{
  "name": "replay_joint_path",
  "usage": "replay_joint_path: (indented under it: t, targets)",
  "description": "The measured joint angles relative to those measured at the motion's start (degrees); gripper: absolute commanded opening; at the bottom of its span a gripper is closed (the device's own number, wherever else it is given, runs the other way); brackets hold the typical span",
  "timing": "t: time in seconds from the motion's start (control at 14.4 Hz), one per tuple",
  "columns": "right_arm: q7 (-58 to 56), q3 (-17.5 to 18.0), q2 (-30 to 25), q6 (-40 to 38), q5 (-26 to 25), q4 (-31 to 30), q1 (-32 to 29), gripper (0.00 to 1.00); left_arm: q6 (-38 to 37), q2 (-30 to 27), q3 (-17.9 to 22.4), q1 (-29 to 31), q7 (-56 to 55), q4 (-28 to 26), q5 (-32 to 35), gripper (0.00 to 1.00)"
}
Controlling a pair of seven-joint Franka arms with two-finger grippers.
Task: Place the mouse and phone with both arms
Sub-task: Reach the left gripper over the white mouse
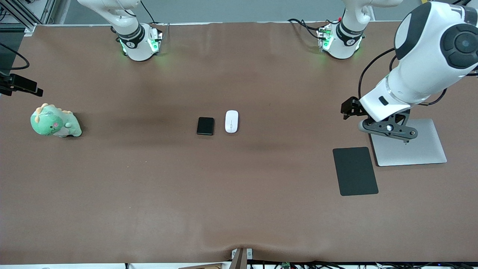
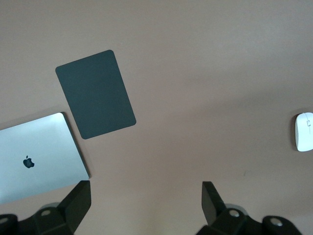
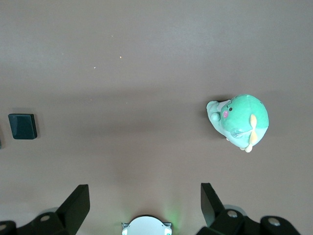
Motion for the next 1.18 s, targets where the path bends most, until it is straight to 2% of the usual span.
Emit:
replay_joint_path:
  t: [0.28,0.56,0.9,1.18]
  targets:
    - [0.0,-0.2,0.3,0.1,0.2,0.0,-0.1,1.00,3.0,1.0,-0.3,-4.0,-6.8,0.0,0.0,1.00]
    - [0.0,-0.2,0.4,0.1,0.3,0.0,-0.1,1.00,5.7,3.5,-0.6,-13.3,-19.9,0.0,0.0,1.00]
    - [0.0,-0.3,1.6,0.7,0.3,-0.1,-0.6,1.00,10.3,8.6,-0.8,-24.2,-36.0,-0.1,0.0,1.00]
    - [0.1,-0.4,1.7,-0.1,0.6,0.1,-1.8,1.00,19.1,15.3,-0.7,-30.6,-46.4,-0.4,0.0,1.00]
